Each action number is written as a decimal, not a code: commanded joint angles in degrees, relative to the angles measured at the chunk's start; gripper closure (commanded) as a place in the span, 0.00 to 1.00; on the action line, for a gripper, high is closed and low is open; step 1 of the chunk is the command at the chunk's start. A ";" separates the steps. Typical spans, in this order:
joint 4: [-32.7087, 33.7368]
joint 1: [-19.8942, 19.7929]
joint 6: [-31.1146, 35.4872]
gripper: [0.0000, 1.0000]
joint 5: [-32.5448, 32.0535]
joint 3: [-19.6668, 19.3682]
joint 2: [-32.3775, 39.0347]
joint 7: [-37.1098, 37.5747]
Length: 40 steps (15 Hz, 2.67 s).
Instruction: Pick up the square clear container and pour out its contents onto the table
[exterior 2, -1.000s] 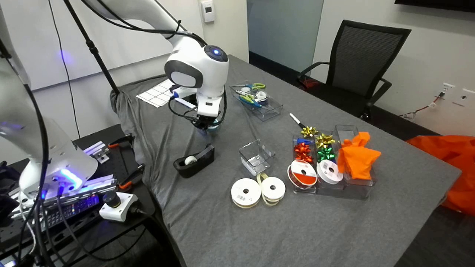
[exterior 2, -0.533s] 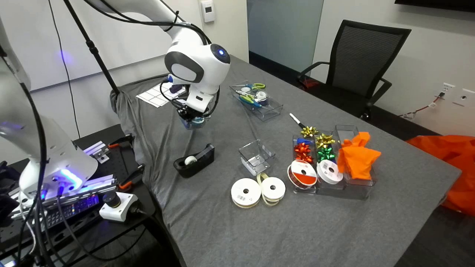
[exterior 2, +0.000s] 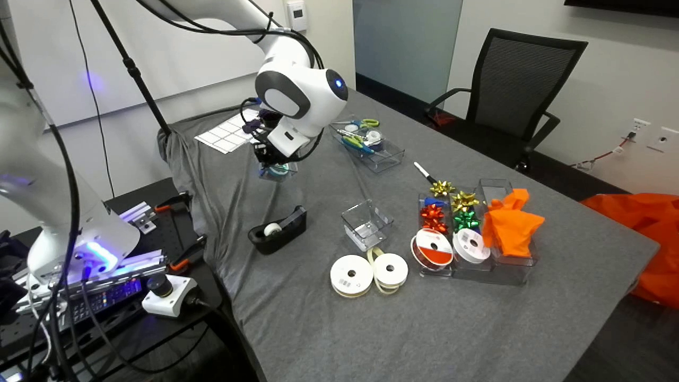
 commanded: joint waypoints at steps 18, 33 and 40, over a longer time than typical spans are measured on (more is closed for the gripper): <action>36.45 -7.80 -35.87 0.99 6.61 -0.11 29.71 12.11; 34.30 -10.05 -40.67 0.99 14.36 0.93 32.44 12.08; 33.52 -11.70 -46.50 0.99 28.04 0.17 37.25 15.70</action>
